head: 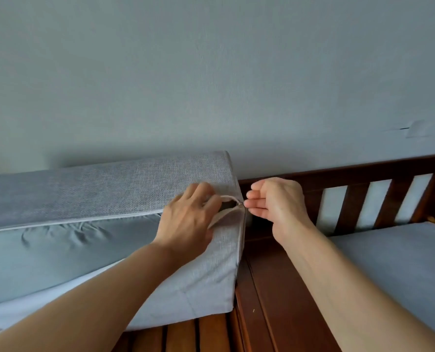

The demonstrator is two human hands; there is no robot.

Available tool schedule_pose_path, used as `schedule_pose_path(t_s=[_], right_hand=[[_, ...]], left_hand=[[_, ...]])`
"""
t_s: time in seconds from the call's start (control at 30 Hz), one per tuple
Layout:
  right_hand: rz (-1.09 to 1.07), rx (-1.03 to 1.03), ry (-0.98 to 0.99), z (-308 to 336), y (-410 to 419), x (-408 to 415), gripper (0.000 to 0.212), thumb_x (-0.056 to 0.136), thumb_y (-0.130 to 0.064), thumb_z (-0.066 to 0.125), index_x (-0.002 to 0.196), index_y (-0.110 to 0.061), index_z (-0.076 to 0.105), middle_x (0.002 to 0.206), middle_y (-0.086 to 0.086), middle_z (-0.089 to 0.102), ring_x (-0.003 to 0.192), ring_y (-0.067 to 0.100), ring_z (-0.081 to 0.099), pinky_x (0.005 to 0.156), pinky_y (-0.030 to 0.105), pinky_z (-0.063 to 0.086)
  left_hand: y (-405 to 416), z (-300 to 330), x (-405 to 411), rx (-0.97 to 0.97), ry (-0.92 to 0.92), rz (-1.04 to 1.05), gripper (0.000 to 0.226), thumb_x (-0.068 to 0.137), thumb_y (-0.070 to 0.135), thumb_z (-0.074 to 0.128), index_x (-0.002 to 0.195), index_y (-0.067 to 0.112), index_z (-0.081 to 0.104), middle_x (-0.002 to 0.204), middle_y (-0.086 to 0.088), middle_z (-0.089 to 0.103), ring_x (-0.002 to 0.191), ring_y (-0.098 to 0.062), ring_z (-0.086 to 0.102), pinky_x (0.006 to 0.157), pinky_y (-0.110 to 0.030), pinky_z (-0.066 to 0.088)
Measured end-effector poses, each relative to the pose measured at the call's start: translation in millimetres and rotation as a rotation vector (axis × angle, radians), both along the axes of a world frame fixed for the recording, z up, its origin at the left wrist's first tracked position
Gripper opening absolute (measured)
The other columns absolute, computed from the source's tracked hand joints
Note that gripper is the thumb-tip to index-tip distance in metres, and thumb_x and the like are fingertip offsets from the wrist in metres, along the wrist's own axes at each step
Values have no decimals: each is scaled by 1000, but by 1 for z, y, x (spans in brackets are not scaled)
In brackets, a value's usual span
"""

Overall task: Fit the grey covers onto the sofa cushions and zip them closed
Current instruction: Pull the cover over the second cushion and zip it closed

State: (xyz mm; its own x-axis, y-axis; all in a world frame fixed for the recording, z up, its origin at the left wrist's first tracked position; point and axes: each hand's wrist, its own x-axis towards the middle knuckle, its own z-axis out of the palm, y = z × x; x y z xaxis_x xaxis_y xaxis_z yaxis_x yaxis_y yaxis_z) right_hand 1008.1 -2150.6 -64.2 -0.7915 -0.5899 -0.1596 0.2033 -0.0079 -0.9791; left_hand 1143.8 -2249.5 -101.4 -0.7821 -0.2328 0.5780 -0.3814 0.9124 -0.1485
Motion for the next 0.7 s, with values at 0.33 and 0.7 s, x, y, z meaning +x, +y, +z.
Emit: schedule_pose_path(t_s=[0.33,0.7], right_hand=[[-53,23,107,-47,3,24,19,81,3,56,76,-13,66,79,9,69,68,17,68,68,37,59],[-88,69,446,-48,5,39,31,79,3,56,98,-17,72,84,-2,69,84,16,66,83,36,54]], left_hand=[[-8,9,16,24,8,128,31,55,6,85,58,13,55,67,1,55,59,-25,55,35,-22,31],[-5,8,17,36,52,154,31,53,12,89,58,14,58,66,1,56,53,-23,56,39,-22,32]])
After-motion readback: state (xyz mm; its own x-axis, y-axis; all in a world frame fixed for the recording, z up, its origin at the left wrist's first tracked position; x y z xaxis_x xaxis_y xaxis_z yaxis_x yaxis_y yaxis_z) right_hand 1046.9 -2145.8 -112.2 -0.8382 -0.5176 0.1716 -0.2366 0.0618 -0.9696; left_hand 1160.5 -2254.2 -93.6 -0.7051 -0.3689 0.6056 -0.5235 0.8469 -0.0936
